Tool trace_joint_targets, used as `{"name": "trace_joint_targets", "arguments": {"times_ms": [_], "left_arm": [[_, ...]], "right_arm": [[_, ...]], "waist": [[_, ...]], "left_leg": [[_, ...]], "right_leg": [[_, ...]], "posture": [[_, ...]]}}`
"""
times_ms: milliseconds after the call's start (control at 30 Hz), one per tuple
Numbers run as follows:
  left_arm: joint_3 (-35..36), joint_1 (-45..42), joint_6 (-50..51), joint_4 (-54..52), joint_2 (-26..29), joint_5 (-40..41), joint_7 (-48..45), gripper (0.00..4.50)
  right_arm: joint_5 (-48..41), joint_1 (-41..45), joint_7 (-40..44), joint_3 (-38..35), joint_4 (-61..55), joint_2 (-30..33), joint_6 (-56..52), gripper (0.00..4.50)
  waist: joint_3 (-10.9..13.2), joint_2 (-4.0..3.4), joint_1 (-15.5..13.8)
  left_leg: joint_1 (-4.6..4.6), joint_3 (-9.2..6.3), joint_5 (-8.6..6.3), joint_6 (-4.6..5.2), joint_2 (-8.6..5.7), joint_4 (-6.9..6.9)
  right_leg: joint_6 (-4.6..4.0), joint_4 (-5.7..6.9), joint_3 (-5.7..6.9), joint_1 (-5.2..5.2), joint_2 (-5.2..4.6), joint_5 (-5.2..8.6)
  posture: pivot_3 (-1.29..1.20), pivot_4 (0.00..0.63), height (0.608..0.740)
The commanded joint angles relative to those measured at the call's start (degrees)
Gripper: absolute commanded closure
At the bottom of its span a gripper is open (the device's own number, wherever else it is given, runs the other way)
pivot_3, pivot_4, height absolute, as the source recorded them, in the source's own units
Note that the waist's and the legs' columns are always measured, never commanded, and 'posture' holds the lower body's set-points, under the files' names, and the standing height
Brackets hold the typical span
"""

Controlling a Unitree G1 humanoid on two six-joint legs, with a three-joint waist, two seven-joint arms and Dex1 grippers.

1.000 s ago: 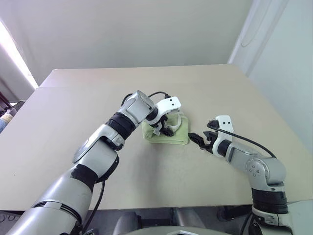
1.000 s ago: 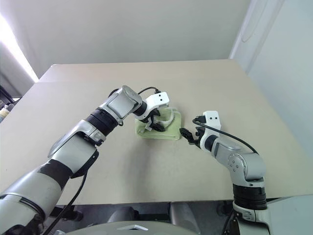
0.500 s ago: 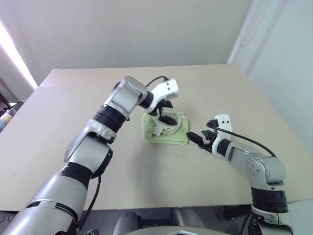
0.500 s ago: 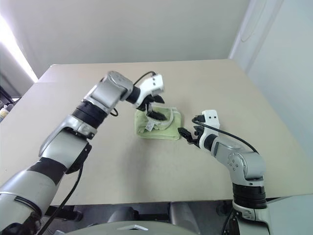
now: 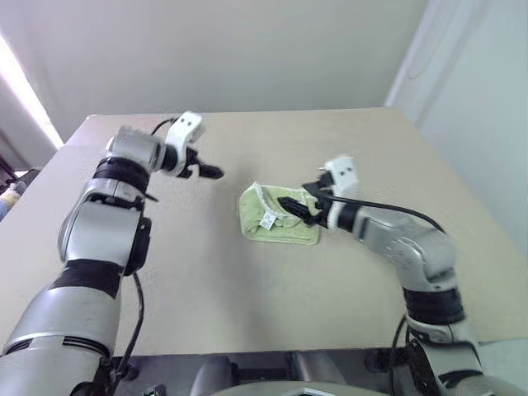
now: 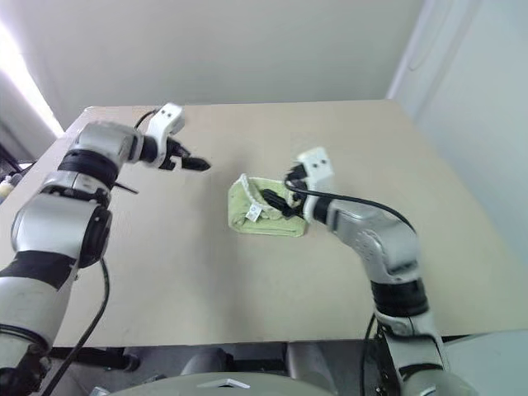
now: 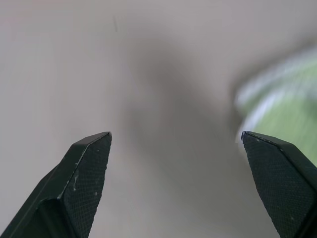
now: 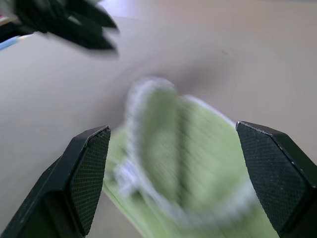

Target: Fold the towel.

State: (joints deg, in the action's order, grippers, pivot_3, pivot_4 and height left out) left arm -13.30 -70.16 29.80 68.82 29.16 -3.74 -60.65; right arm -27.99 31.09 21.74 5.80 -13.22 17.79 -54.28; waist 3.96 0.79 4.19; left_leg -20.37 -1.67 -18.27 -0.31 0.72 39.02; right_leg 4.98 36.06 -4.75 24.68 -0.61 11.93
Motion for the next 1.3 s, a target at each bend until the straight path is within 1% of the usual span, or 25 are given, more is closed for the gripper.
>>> {"name": "trace_joint_targets", "arguments": {"times_ms": [33, 200, 267, 367, 467, 567, 667, 767, 833, 867, 900, 933, 1067, 1167, 1300], "left_arm": [[-1.5, 2.5, -0.1, -4.1, 0.9, -1.8, -3.3, 0.06], [-0.7, 4.6, 2.2, -6.2, 0.3, -2.2, -2.7, 0.06], [-1.3, 6.6, 3.5, -9.3, -0.4, -2.3, -3.1, 0.06], [-1.7, 9.1, 5.5, -13.8, -0.9, -2.1, -3.4, 0.06], [-1.5, 11.0, 8.0, -17.9, -1.1, -1.5, -3.7, 0.06], [-1.4, 12.5, 9.8, -21.2, -1.1, -1.4, -3.9, 0.00], [-1.6, 13.4, 10.6, -22.9, -1.1, -1.5, -3.8, 0.00], [-2.0, 14.2, 10.4, -24.5, -1.0, -1.5, -4.5, 0.00], [-1.9, 14.5, 10.7, -25.4, -1.0, -1.2, -4.8, 0.00], [-1.9, 14.5, 10.8, -25.8, -1.0, -1.2, -4.9, 0.00], [-1.9, 14.6, 10.9, -26.1, -1.0, -1.2, -5.0, 0.00], [-1.9, 14.8, 10.8, -26.5, -1.0, -1.2, -5.3, 0.00], [-2.3, 15.4, 10.8, -27.4, -1.0, -1.5, -5.7, 0.00], [-2.2, 15.8, 11.2, -28.3, -1.3, -1.1, -5.9, 0.00], [-2.9, 17.3, 11.7, -31.6, -1.4, -0.6, -7.2, 0.00]], "right_arm": [[2.3, 4.3, 1.6, 3.4, 4.0, -2.3, 2.9, 0.24], [4.4, 7.2, 2.8, 5.2, 8.1, -4.3, 3.9, 0.24], [5.7, 8.4, 2.5, 6.5, 10.8, -5.9, 3.7, 0.24], [7.7, 9.7, 0.8, 6.2, 14.8, -8.0, 4.0, 0.24], [10.2, 9.7, -0.8, 6.1, 18.1, -8.3, 3.5, 0.24], [11.1, 9.0, -1.2, 5.7, 18.3, -8.8, 4.2, 0.85], [11.1, 8.6, -1.9, 4.5, 17.0, -9.5, 4.6, 1.87], [10.3, 8.8, -2.9, 2.2, 16.3, -10.3, 4.0, 2.98], [9.2, 8.9, -3.4, 0.1, 15.7, -10.9, 3.0, 3.62], [8.6, 8.9, -3.4, -0.9, 15.2, -11.1, 2.3, 4.10], [8.0, 8.9, -3.5, -1.7, 14.6, -11.3, 1.4, 4.38], [7.0, 8.9, -3.5, -2.8, 13.8, -11.4, -0.1, 4.45], [3.6, 8.2, -3.5, -5.8, 9.6, -11.0, -6.3, 4.45], [3.0, 7.0, -4.1, -6.8, 7.6, -10.4, -8.4, 4.45], [3.8, 5.0, -5.5, -8.4, 8.2, -9.3, -9.7, 4.45]], "waist": [[0.0, 0.02, -0.3], [0.0, 0.08, -0.9], [0.0, 0.08, -0.8], [0.0, 0.08, -0.3], [0.0, 0.08, 0.0], [0.0, 0.08, 0.0], [0.0, 0.08, 0.0], [0.0, 0.08, 0.0], [0.0, 0.08, -0.1], [0.0, 0.08, -0.1], [0.0, 0.08, -0.1], [0.0, 0.08, -0.1], [0.0, 0.08, -0.1], [0.0, 0.07, -0.1], [0.0, 0.07, -0.1]], "left_leg": [[-0.04, -0.07, 0.00, 0.00, 0.01, 0.00], [-0.18, -0.17, 0.00, 0.00, -0.01, 0.11], [-0.17, -0.12, 0.00, 0.00, -0.03, 0.11], [-0.10, -0.13, 0.00, 0.00, -0.01, 0.09], [-0.06, -0.16, 0.00, 0.00, 0.01, 0.09], [-0.06, -0.16, 0.01, -0.01, 0.01, 0.11], [-0.05, -0.17, 0.01, -0.01, 0.01, 0.10], [-0.06, -0.17, 0.01, -0.01, 0.01, 0.10], [-0.06, -0.17, 0.01, -0.01, 0.01, 0.10], [-0.06, -0.16, 0.01, -0.01, 0.01, 0.10], [-0.06, -0.16, 0.01, -0.01, 0.01, 0.10], [-0.06, -0.17, 0.01, -0.01, 0.01, 0.10], [-0.06, -0.18, 0.01, -0.01, 0.01, 0.10], [-0.06, -0.17, 0.00, -0.01, 0.01, 0.10], [-0.04, -0.17, 0.01, -0.01, 0.01, 0.10]], "right_leg": [[-0.03, 0.03, 0.07, 0.02, 0.01, 0.01], [-0.11, 0.03, 0.16, 0.02, -0.05, -0.05], [-0.10, 0.01, 0.12, 0.01, -0.08, -0.06], [-0.12, 0.07, 0.12, 0.01, -0.05, -0.06], [-0.14, 0.13, 0.13, 0.02, -0.01, -0.07], [-0.14, 0.15, 0.12, 0.02, -0.01, -0.08], [-0.14, 0.15, 0.13, 0.02, -0.01, -0.08], [-0.14, 0.14, 0.13, 0.02, -0.01, -0.08], [-0.14, 0.14, 0.13, 0.02, -0.02, -0.08], [-0.14, 0.14, 0.12, 0.01, -0.03, -0.08], [-0.14, 0.14, 0.12, 0.01, -0.03, -0.08], [-0.14, 0.14, 0.13, 0.01, -0.02, -0.08], [-0.14, 0.14, 0.13, 0.01, -0.02, -0.08], [-0.14, 0.14, 0.13, 0.01, -0.02, -0.08], [-0.14, 0.14, 0.13, 0.01, -0.02, -0.08]], "posture": [[0.00, 0.000, 0.712], [0.00, 0.000, 0.712], [0.00, 0.000, 0.712], [0.00, 0.000, 0.712], [0.00, 0.000, 0.712], [0.00, 0.000, 0.712], [0.00, 0.000, 0.712], [0.00, 0.000, 0.712], [0.00, 0.000, 0.712], [0.00, 0.000, 0.712], [0.00, 0.000, 0.712], [0.00, 0.000, 0.712], [0.00, 0.000, 0.712], [0.00, 0.000, 0.712], [0.00, 0.000, 0.712]]}}
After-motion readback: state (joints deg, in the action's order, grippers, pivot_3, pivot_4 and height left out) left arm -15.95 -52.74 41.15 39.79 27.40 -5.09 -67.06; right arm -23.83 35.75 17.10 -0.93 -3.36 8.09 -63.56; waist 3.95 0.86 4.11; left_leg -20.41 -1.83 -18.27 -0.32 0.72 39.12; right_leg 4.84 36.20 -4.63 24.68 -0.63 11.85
